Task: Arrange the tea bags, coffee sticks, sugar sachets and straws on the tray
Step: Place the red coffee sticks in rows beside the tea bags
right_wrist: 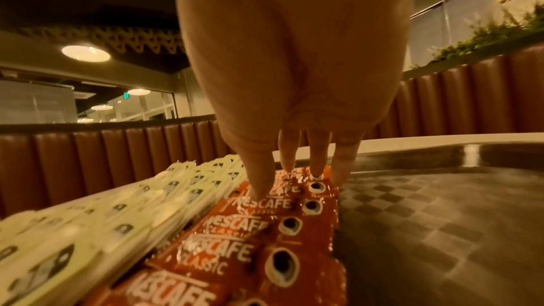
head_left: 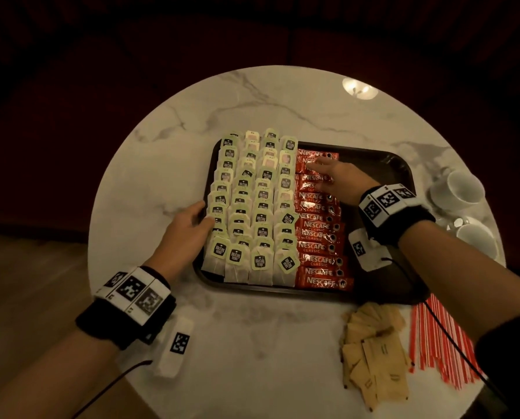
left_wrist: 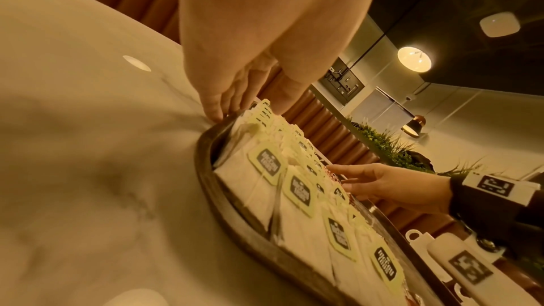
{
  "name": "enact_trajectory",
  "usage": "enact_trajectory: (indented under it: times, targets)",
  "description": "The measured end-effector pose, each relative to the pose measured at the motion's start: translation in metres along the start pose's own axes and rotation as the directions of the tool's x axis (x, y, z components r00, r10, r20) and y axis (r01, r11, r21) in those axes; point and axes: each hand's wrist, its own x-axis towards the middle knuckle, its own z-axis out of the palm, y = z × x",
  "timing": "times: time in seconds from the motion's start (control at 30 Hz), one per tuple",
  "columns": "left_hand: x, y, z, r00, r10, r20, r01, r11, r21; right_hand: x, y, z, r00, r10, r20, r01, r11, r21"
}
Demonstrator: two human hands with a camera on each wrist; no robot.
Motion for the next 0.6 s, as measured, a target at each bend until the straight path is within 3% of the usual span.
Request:
enact_trajectory:
  times: [0.33,0.6]
  targets:
    - [-0.003,0.002,0.001,1.000,-0.007,0.028,0.007,1.000,-0.004,0.007,0.000,0.004,0.999,0.014,-0.044,-0.014,1.000,-0.009]
    - [-0.003,0.001,0.001,1.000,-0.010,0.020,0.011,1.000,-0.007,-0.006,-0.001,0.003,0.990,-0.046,-0.137,0.050,0.998,0.022]
